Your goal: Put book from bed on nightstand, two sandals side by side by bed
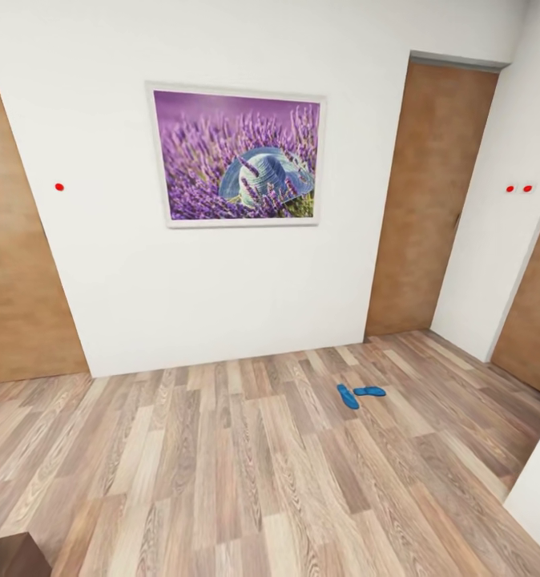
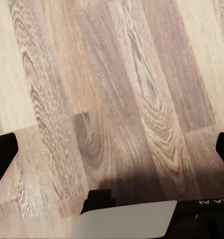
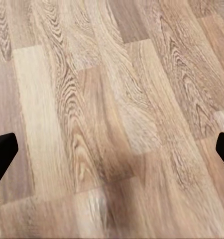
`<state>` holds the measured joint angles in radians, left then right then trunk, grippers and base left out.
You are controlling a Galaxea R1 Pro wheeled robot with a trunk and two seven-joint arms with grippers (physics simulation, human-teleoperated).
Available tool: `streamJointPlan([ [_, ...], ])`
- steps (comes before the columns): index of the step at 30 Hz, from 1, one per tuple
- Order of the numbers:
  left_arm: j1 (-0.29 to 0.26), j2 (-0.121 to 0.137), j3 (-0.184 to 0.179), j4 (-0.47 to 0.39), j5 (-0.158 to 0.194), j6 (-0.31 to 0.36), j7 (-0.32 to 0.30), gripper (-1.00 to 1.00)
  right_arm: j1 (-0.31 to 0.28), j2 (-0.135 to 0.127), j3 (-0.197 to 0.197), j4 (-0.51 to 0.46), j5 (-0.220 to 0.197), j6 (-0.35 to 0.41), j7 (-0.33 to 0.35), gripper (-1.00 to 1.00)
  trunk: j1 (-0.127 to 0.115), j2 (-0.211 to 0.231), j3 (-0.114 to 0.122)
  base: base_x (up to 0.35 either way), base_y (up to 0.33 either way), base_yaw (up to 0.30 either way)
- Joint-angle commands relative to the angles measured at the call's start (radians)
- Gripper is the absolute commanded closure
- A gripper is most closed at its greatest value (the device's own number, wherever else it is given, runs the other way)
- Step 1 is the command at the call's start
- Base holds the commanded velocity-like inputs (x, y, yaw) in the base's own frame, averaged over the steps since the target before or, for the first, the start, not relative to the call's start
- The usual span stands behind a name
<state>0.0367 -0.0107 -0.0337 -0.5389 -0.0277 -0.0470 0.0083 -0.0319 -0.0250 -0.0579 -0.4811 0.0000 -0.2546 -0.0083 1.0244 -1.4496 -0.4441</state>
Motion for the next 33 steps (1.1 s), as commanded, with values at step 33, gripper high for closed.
streamJointPlan([
  [33,0.000,0.002,0.000,-0.001,-0.004,-0.013,0.000,-1.00,-0.001,0.011,0.063,0.141,-0.007,-0.012,0.001,-1.00,0.001,0.000,-0.001,0.256,-0.071,0.054],
])
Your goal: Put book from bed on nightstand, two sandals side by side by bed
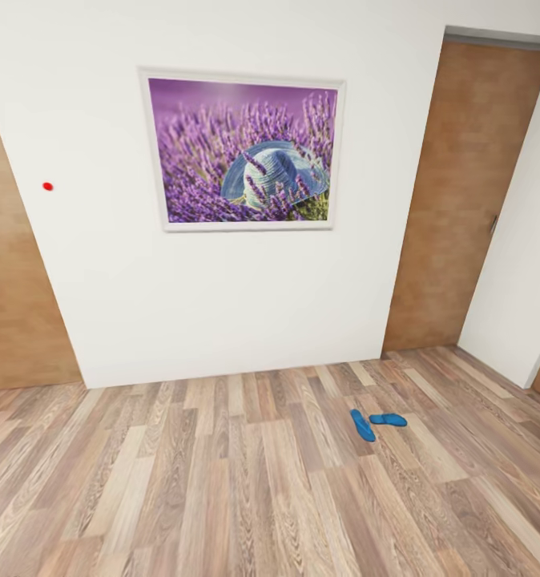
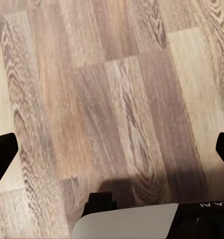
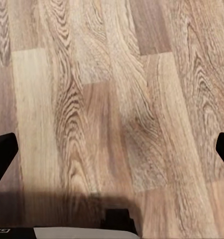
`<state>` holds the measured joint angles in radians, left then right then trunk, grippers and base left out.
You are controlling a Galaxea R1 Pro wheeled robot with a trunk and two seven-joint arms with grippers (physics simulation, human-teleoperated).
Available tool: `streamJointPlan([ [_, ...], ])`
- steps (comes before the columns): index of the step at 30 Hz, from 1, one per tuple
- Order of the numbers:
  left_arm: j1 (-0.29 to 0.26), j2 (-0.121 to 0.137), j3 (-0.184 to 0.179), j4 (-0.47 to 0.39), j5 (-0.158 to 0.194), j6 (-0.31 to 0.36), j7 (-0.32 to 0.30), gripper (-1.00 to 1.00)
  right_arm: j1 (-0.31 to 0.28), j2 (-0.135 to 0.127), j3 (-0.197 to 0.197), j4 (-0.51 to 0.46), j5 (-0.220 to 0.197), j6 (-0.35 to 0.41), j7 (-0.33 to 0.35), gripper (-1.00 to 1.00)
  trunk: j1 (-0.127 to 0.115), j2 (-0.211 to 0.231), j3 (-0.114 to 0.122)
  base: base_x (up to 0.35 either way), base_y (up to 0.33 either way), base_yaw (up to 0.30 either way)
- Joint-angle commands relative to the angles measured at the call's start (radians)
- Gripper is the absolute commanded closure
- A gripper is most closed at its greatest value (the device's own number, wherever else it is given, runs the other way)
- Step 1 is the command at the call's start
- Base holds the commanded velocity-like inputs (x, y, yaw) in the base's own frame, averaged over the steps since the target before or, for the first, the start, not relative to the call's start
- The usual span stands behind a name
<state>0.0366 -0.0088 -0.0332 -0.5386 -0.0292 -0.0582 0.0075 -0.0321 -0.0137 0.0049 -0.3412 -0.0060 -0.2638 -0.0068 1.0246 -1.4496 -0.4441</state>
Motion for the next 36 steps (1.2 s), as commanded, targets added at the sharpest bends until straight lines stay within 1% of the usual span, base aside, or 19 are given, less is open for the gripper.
streamJointPlan([
  [1,0.000,0.000,-0.001,-0.001,-0.003,-0.001,0.001,-1.00,0.000,0.000,0.001,0.001,0.000,-0.003,-0.001,-1.00,0.000,0.000,-0.001,0.245,-0.203,0.131],
  [23,0.000,0.004,-0.001,0.000,-0.003,-0.003,0.001,-1.00,-0.001,0.000,0.001,0.001,0.005,-0.003,0.000,-1.00,0.000,0.000,-0.001,0.265,-0.194,0.013],
  [36,0.000,0.004,-0.001,0.000,-0.004,-0.003,0.001,-1.00,-0.001,0.000,0.001,0.001,0.007,-0.003,0.001,-1.00,0.000,0.000,-0.001,0.271,-0.229,0.000],
])
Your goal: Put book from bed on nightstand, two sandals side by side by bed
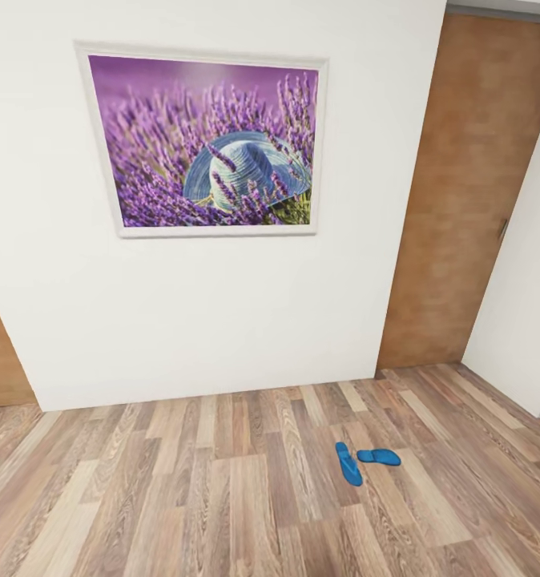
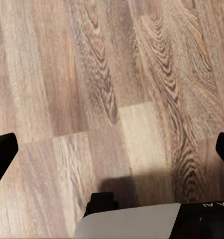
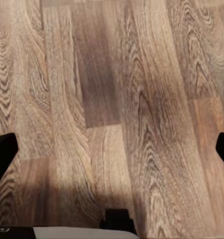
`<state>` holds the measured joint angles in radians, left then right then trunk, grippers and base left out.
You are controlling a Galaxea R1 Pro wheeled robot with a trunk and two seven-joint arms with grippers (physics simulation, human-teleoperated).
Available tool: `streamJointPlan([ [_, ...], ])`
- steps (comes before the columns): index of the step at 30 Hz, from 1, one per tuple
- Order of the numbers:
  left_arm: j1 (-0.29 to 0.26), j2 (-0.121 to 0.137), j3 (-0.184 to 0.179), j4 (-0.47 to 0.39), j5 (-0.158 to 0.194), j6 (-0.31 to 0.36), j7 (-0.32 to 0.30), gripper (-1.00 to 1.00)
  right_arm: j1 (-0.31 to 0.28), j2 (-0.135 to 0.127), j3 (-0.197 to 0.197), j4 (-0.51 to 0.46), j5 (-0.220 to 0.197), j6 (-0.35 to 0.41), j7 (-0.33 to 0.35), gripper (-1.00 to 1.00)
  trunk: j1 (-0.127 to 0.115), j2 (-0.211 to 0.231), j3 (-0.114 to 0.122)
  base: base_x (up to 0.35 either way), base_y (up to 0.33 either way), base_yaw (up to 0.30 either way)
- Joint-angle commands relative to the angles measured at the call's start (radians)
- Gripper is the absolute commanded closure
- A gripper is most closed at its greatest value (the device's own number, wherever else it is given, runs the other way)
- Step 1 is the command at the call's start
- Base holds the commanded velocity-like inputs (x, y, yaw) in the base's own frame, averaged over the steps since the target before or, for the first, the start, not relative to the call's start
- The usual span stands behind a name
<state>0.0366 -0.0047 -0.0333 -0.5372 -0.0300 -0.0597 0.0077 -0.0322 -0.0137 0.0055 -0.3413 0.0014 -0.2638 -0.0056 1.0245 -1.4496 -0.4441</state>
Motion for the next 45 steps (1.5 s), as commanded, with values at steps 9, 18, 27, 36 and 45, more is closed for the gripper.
streamJointPlan([
  [9,0.000,0.000,-0.001,-0.002,-0.004,-0.001,0.001,-1.00,-0.001,-0.001,-0.001,0.002,0.000,-0.005,0.000,-1.00,0.000,0.000,-0.001,0.264,-0.237,0.000],
  [18,0.000,0.000,0.000,-0.001,-0.003,-0.001,0.001,-1.00,0.000,0.000,-0.001,0.003,0.000,-0.018,0.004,-1.00,0.000,0.000,-0.001,0.257,-0.241,0.000],
  [27,0.000,0.000,0.000,-0.001,-0.002,-0.001,0.001,-1.00,0.000,0.000,-0.001,0.003,0.000,-0.018,0.004,-1.00,0.000,0.000,-0.001,0.231,-0.215,0.000],
  [36,0.000,0.001,0.000,-0.001,-0.002,-0.001,0.001,-1.00,-0.001,0.000,0.000,0.004,0.002,-0.018,0.004,-1.00,0.000,0.000,-0.001,0.285,-0.153,0.000],
  [45,0.000,0.002,0.000,-0.001,-0.002,-0.002,0.001,-1.00,0.000,0.000,0.001,0.003,0.002,-0.018,0.004,-1.00,0.000,0.000,-0.001,0.299,-0.134,0.000],
])
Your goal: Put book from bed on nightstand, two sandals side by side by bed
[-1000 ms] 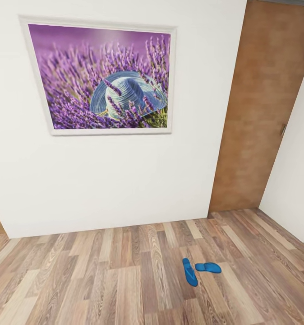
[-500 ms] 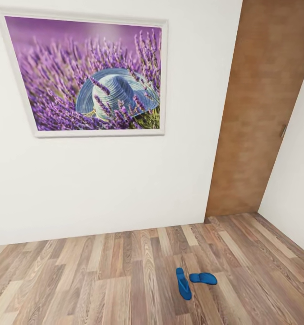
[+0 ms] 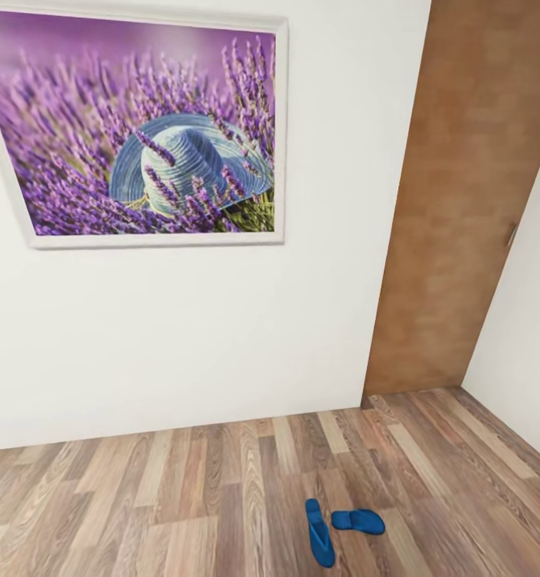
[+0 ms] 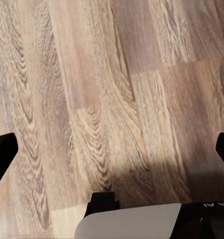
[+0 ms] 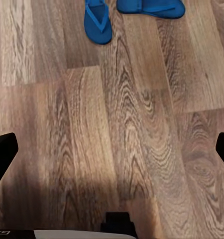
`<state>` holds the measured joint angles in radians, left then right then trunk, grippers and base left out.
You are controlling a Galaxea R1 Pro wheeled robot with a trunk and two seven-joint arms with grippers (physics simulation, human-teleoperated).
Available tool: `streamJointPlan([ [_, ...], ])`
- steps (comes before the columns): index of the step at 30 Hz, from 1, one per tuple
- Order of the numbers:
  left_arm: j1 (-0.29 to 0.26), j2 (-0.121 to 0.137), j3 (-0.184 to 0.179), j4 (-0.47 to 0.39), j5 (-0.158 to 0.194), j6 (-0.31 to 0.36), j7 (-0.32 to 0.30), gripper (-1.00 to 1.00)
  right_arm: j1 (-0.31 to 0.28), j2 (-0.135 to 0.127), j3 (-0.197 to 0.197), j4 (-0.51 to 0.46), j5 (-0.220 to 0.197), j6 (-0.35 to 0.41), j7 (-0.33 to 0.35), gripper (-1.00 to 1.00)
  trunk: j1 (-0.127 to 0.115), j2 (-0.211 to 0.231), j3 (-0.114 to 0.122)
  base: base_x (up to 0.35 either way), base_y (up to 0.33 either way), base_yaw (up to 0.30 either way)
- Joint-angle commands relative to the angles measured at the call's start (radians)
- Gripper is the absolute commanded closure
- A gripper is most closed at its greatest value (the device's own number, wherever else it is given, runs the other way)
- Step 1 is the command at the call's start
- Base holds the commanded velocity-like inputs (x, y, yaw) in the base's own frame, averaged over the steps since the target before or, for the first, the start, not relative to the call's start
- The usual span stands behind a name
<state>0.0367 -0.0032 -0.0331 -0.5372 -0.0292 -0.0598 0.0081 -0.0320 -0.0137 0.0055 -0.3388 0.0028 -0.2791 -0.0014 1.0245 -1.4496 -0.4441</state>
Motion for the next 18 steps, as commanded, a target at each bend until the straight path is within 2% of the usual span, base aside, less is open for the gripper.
streamJointPlan([
  [1,0.000,0.000,-0.001,-0.001,-0.003,-0.001,0.001,-1.00,0.000,0.000,0.001,0.001,0.000,-0.003,0.000,-1.00,0.001,0.000,-0.001,0.300,-0.133,0.000],
  [18,0.000,0.000,-0.001,-0.001,-0.003,-0.001,0.000,-1.00,0.000,0.000,0.001,0.001,0.000,-0.003,0.000,-1.00,0.001,0.000,-0.001,0.280,-0.187,0.000],
])
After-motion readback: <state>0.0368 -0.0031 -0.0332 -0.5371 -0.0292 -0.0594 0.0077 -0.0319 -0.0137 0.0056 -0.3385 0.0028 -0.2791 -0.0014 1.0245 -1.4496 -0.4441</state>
